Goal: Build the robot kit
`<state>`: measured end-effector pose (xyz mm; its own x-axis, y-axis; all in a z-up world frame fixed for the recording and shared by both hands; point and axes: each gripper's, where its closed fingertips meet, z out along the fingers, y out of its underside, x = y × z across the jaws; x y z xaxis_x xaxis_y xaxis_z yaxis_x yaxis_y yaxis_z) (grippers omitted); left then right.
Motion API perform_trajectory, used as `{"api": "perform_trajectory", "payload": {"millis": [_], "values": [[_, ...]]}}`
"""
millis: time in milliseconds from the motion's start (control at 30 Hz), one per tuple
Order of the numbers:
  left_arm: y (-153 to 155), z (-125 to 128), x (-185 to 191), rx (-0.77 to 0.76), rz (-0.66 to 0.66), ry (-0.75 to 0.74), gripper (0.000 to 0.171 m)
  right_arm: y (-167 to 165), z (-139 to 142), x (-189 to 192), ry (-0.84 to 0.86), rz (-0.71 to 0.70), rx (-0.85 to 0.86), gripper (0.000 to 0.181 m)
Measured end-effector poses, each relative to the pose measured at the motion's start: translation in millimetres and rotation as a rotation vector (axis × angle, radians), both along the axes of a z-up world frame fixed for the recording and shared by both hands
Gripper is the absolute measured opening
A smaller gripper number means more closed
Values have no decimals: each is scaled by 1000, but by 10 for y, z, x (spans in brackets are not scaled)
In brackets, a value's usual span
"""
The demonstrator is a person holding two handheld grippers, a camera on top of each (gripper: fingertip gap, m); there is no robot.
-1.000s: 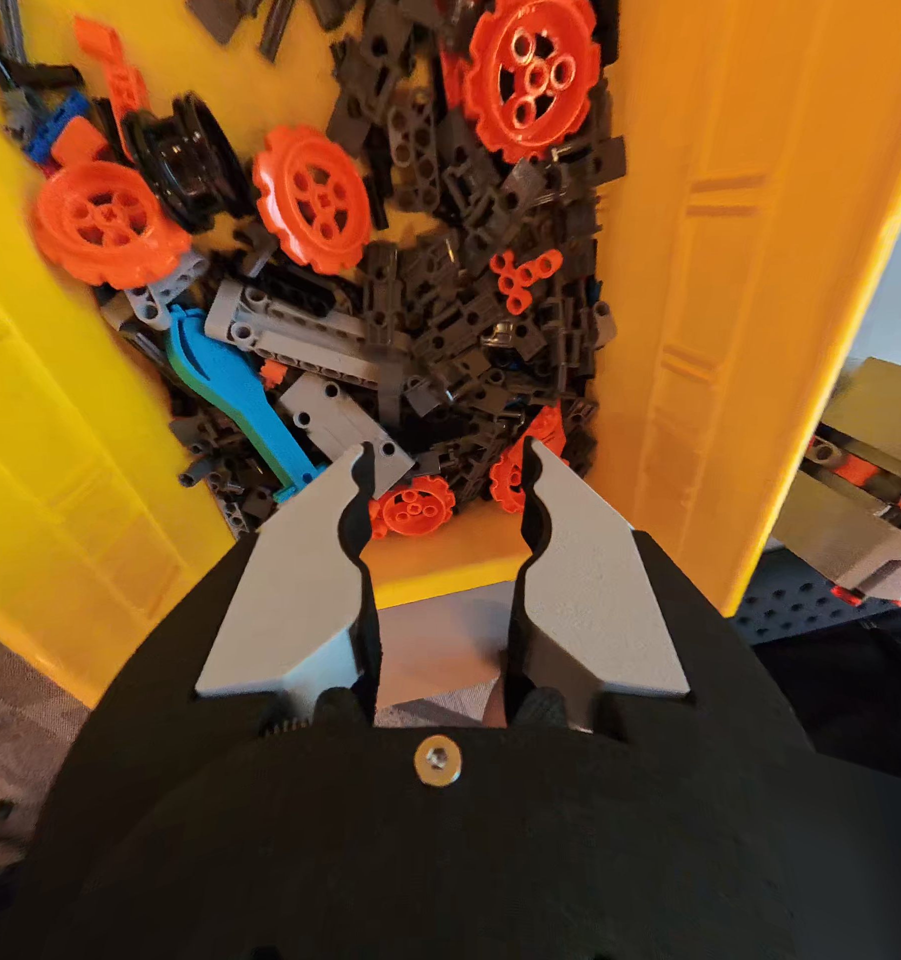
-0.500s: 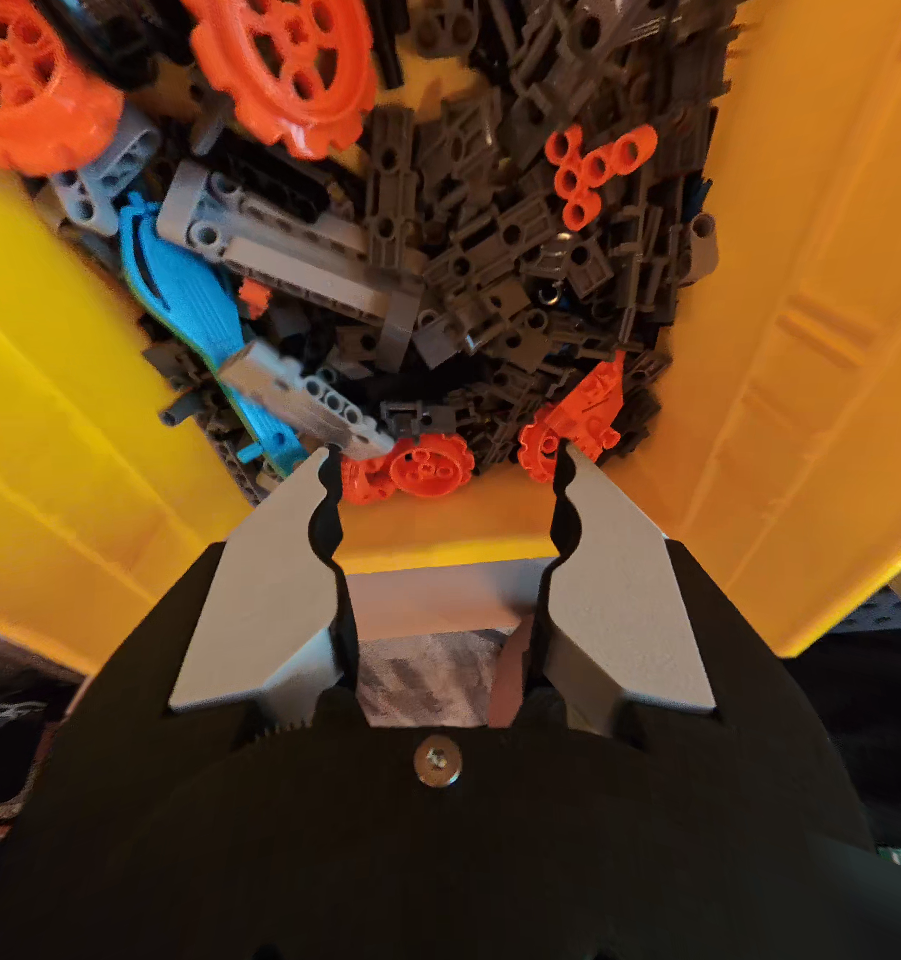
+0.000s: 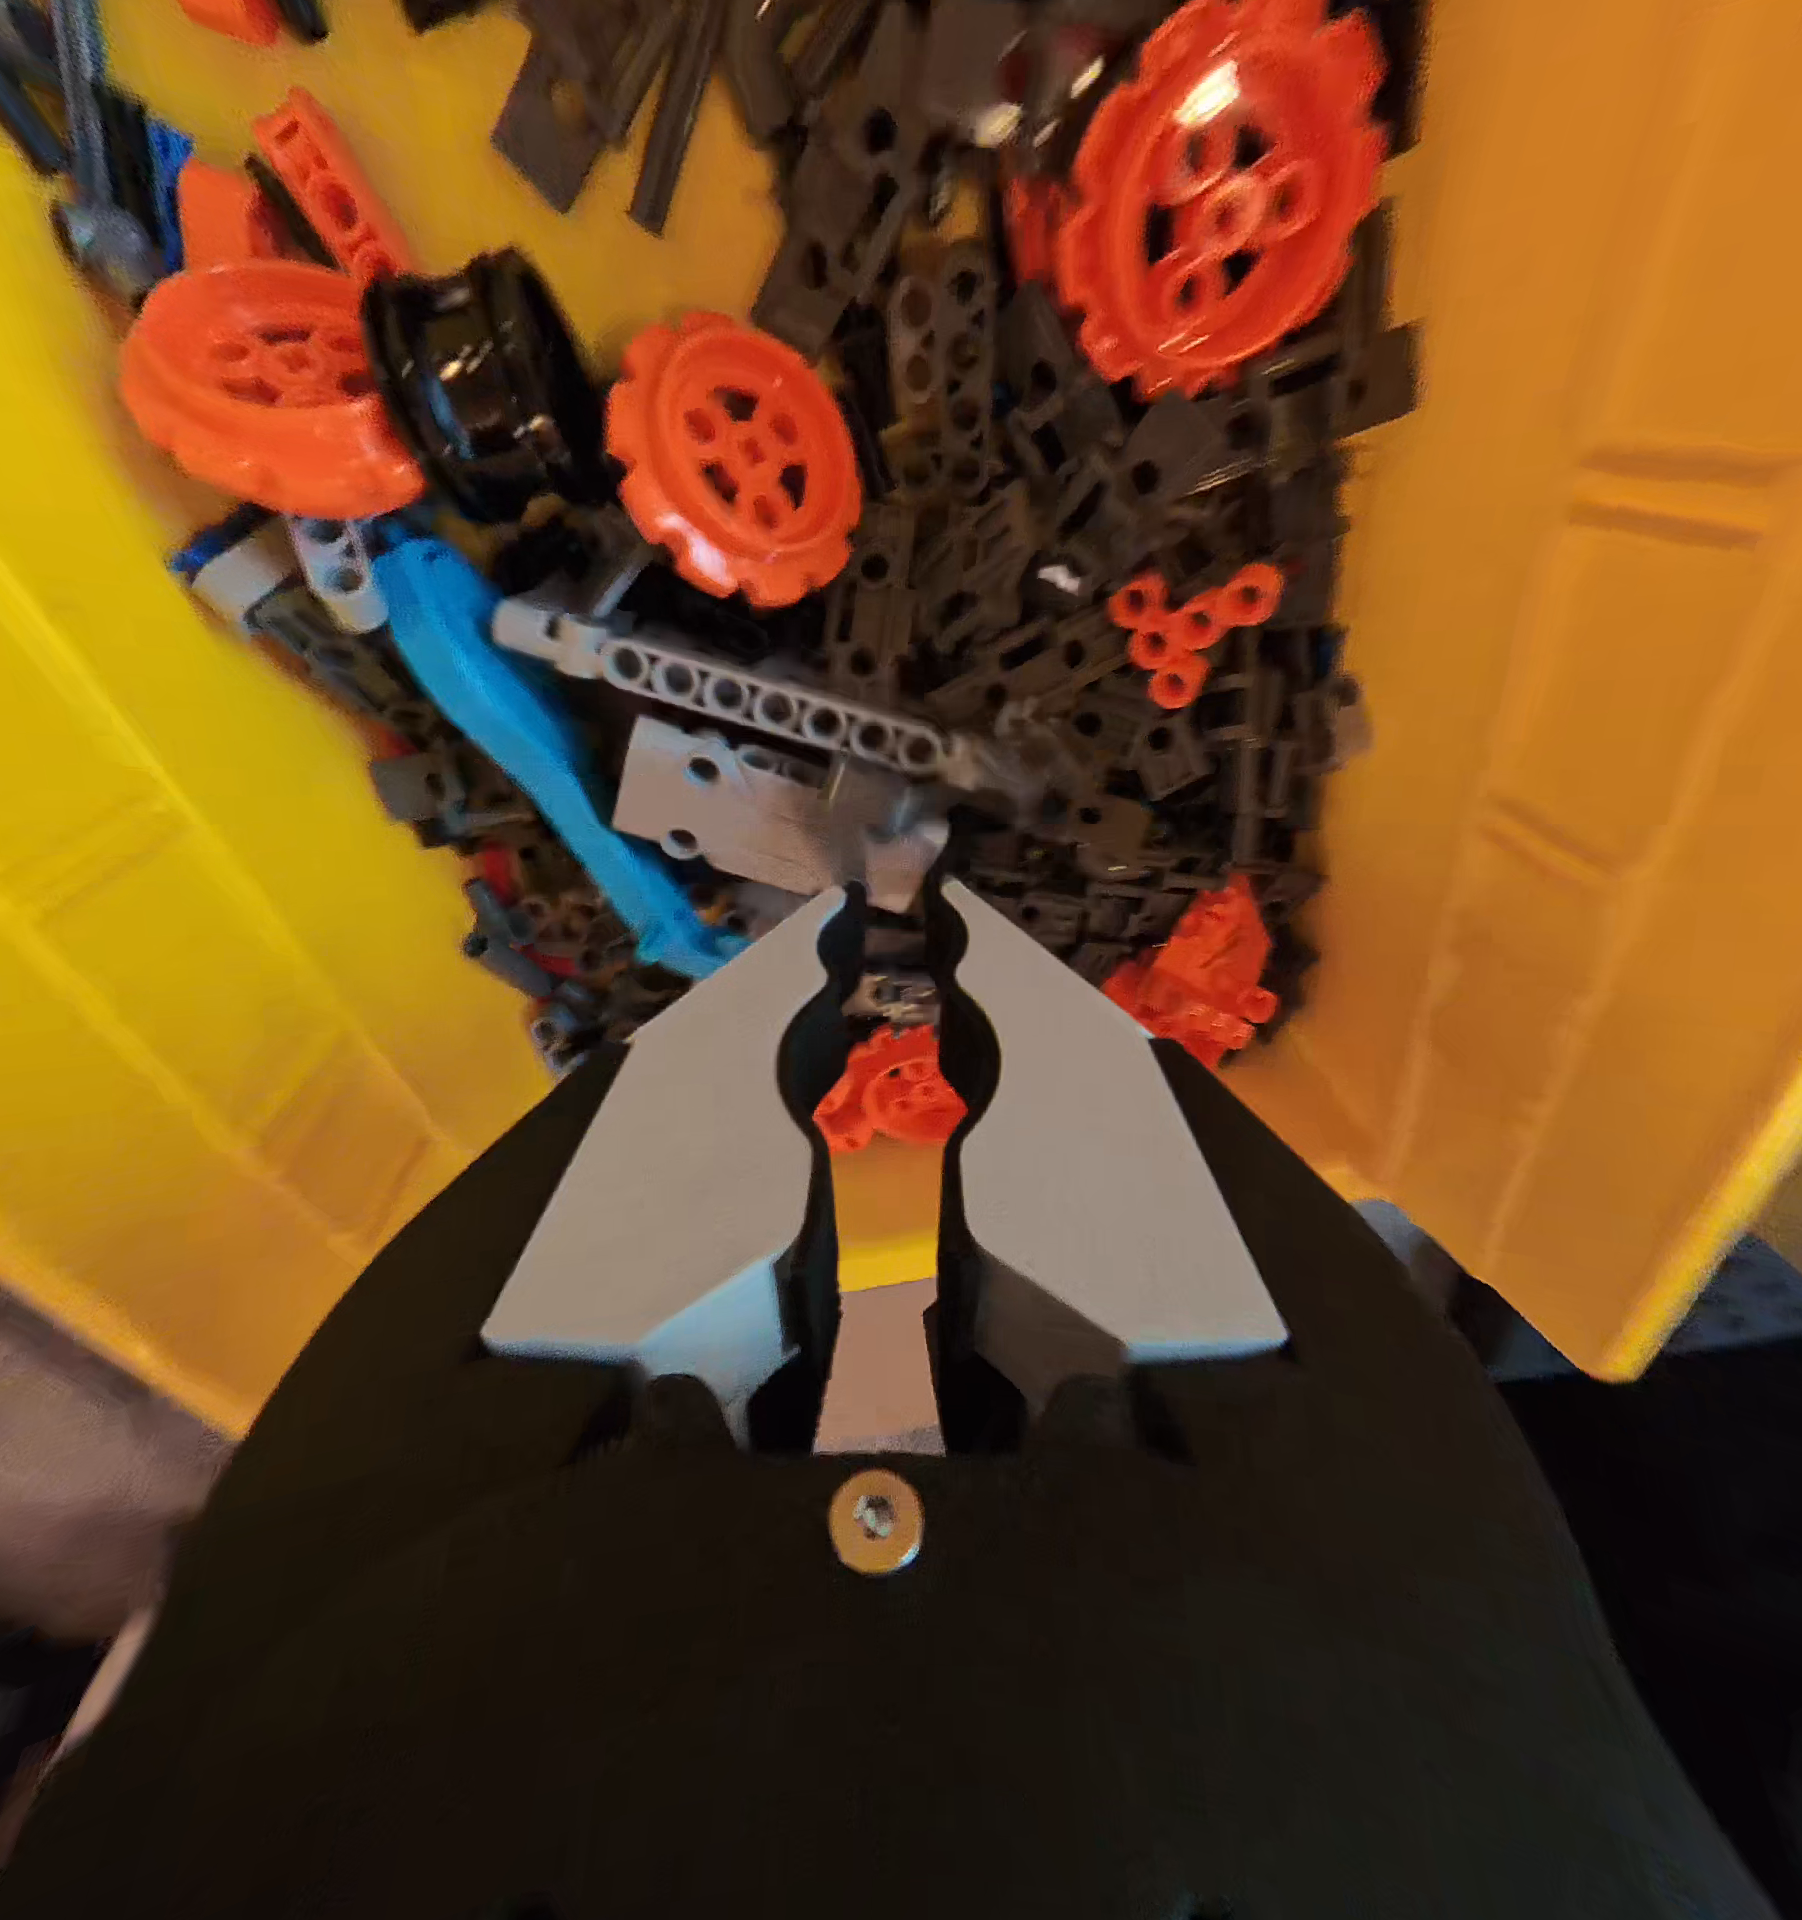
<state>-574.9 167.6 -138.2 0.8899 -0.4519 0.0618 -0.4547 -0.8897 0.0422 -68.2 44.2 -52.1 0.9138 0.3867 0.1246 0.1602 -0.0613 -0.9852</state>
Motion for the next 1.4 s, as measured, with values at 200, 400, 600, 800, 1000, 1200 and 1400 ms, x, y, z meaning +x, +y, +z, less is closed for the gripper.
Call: {"api": "perform_trajectory", "payload": {"millis": [200, 400, 600, 800, 1000, 1200, 1400], "values": [[56, 270, 111, 96, 36, -184, 46, 19, -31, 35, -13, -4, -17, 43], [-470, 96, -20, -138, 61, -76, 75, 14, -65, -18, -87, 5, -17, 43], [-365, -129, 131, -178, -62, 135, 96, 31, -175, -89, -107, 37, -53, 43], [-315, -124, 149, -155, -91, 116, 86, 60, -229, -55, -103, 29, -74, 44], [-258, -115, -317, -141, 54, 199, 74, 73, -246, -31, -102, 21, -81, 44], [-215, -158, -331, -155, 96, 83, 61, 85, -274, -20, -114, 16, -89, 44], [-7, -146, -298, -85, 118, 25, 47, 90, -288, -12, -118, 13, -93, 44]]}}
